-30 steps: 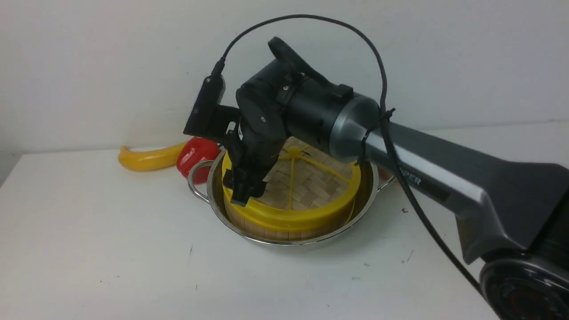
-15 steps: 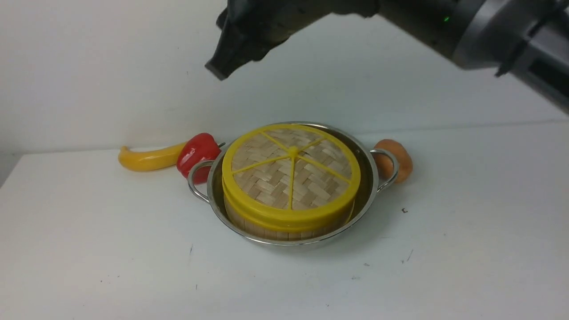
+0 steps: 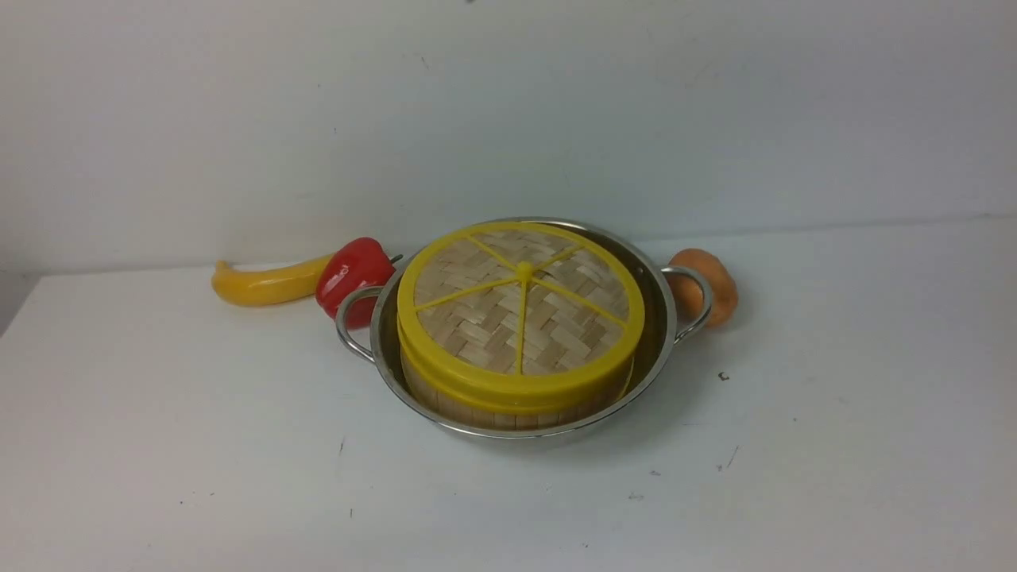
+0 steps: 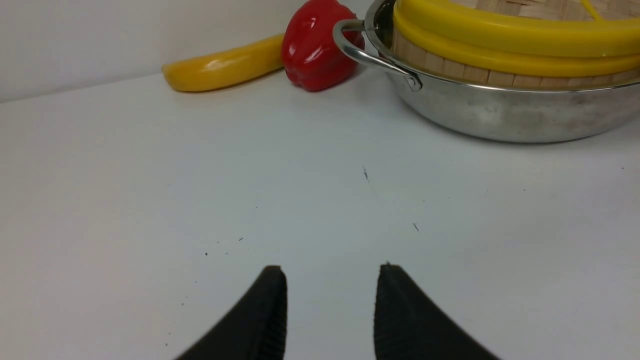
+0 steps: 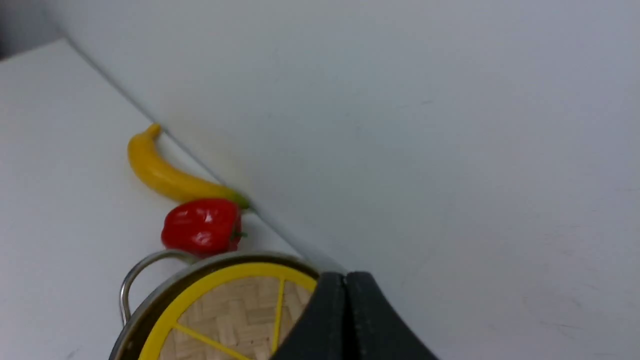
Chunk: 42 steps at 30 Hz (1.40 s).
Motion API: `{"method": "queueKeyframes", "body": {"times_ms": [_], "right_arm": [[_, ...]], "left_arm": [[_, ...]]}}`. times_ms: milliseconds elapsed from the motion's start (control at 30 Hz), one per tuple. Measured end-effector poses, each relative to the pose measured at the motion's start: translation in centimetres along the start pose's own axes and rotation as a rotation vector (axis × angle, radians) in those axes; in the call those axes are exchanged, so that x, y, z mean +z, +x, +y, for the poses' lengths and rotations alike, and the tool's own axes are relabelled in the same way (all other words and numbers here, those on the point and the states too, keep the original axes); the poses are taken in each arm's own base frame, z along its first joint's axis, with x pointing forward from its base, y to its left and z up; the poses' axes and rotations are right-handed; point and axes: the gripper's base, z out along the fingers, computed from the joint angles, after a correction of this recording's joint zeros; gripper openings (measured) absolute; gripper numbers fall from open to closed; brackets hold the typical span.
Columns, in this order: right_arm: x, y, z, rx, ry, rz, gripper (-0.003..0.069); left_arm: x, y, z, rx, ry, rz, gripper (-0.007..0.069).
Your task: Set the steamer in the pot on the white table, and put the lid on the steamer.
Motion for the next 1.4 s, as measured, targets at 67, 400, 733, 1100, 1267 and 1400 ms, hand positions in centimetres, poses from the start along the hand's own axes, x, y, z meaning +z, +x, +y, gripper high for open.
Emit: {"method": "queueKeyframes", "body": {"times_ms": [67,400,733,1100,1267,1400], "right_arm": [[-1.7,-0.4,-0.8,0.034,0.026,-0.031,-0.0003],[-5.7,-0.9,-1.6,0.201,-0.03,-0.081,0.0003],[-5.7,-1.0,-0.1,0.346,-0.2,-0.059,0.0018],[-5.7,-1.0,-0.2,0.338,-0.189,-0.06,0.0039],[-5.6,-0.9,-0.8,0.31,-0.12,-0.065,0.0059],[-5.6,-0.9,-1.4,0.304,-0.053,-0.071,0.0074]], "left_arm": [[0.0,0.0,0.0,0.0,0.0,0.0,0.0241],[0.0,0.0,0.0,0.0,0.0,0.0,0.0241],[0.0,0.0,0.0,0.0,0.0,0.0,0.0241],[0.0,0.0,0.0,0.0,0.0,0.0,0.0241],[0.0,0.0,0.0,0.0,0.0,0.0,0.0241],[0.0,0.0,0.0,0.0,0.0,0.0,0.0241]]}}
